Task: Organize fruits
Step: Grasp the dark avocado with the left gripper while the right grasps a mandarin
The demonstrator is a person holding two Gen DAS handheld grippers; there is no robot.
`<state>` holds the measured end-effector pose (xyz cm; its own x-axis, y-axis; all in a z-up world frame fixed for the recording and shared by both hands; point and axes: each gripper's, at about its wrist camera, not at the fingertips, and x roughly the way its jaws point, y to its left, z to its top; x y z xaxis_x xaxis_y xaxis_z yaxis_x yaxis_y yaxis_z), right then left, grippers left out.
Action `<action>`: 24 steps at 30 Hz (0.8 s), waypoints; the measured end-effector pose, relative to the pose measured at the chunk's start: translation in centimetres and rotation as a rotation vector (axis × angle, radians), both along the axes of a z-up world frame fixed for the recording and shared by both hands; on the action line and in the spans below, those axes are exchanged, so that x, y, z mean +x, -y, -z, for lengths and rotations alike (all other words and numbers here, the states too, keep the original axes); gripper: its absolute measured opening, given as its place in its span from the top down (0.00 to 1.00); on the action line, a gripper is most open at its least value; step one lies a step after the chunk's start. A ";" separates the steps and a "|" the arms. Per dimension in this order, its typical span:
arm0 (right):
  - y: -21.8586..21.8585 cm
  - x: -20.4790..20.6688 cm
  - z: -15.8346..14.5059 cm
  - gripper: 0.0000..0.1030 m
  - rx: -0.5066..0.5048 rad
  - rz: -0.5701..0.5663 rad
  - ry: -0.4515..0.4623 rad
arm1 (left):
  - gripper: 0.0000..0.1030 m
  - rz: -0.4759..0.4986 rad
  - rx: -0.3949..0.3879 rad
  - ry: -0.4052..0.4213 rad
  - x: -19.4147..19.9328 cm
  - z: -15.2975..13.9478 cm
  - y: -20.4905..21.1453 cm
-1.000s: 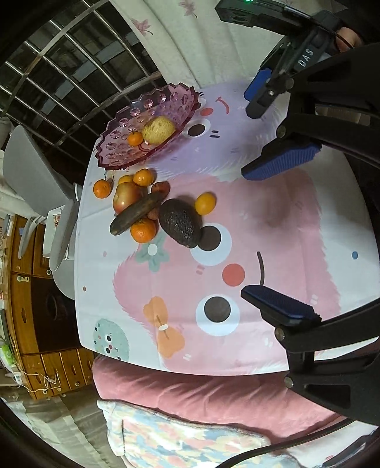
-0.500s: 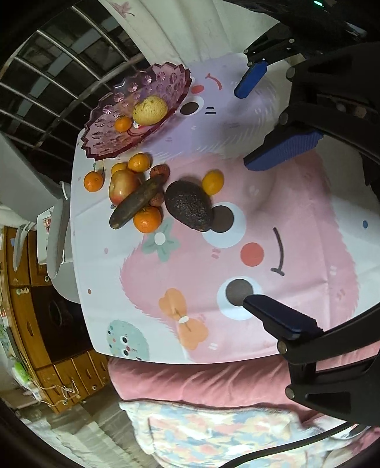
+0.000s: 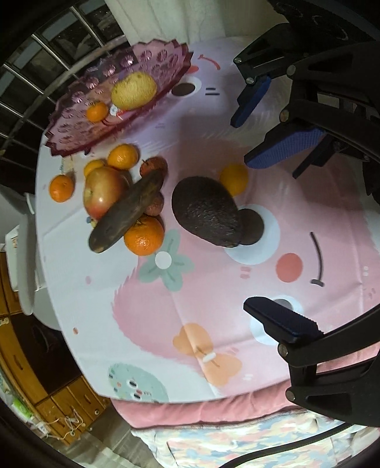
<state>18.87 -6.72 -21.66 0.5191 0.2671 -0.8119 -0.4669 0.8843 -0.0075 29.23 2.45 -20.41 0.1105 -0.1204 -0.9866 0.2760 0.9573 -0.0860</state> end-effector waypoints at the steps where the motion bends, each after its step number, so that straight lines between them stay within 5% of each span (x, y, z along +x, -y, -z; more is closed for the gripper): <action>1: 0.1 0.3 0.4 0.39 -0.005 -0.003 0.000 | 0.14 0.004 0.000 -0.007 0.3 0.5 0.0; 9: 0.5 2.3 3.1 0.51 0.038 -0.006 -0.034 | 0.14 -0.007 -0.067 -0.056 2.6 3.8 -0.1; 18: 0.1 3.1 4.6 0.62 0.063 -0.016 -0.065 | 0.14 0.045 -0.042 -0.066 3.4 6.1 1.9; 24: 0.8 3.5 4.8 0.70 0.101 0.004 -0.090 | 0.25 0.089 -0.031 -0.036 3.7 6.5 3.1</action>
